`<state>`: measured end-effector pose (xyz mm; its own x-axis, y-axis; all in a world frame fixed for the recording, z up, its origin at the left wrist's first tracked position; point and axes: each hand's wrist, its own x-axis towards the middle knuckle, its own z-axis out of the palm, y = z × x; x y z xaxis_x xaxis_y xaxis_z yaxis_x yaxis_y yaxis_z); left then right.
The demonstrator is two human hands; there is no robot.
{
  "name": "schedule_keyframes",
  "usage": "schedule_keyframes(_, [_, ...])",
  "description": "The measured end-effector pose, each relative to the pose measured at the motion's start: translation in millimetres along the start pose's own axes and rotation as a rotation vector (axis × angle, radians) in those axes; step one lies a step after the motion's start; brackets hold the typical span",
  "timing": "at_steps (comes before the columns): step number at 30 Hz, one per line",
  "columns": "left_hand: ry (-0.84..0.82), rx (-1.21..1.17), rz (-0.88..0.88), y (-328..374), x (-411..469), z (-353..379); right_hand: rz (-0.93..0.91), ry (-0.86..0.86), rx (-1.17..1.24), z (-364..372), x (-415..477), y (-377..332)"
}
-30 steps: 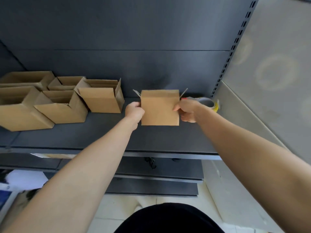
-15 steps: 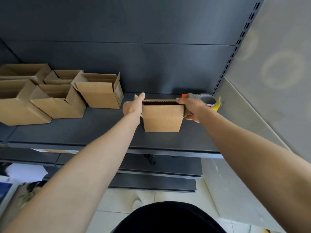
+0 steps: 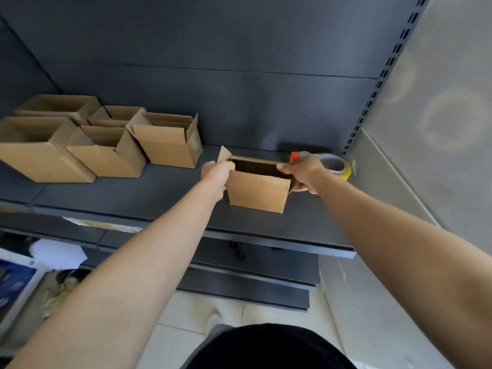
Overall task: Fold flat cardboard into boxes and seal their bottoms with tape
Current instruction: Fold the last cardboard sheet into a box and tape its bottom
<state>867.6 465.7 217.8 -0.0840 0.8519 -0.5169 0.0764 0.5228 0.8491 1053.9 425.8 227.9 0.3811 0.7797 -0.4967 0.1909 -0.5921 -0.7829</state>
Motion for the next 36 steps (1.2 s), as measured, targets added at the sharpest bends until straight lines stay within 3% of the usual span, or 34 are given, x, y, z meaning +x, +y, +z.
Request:
schedule_keyframes(6, [-0.004, 0.012, 0.036, -13.5, -12.5, -0.8, -0.040, 0.184, -0.122, 6.7, -4.7, -3.8])
schedule_keyframes(9, [0.012, 0.022, 0.038, -12.6, -16.3, -6.1, -0.065, 0.168, -0.243, 14.9, -9.5, -10.7])
schedule_keyframes(23, [0.161, -0.091, 0.057, 12.7, 36.0, -145.3, -0.124, 0.117, -0.189, 159.0, -22.7, -86.7])
schedule_keyframes(32, [0.050, -0.053, 0.043, 35.0, 93.4, -216.2, -0.068, 0.119, -0.143, 244.4, 2.3, -125.9])
schedule_keyframes(36, [0.080, -0.045, 0.085, 32.8, 108.3, -220.2, -0.045, 0.151, -0.129, 259.5, 6.4, -134.9])
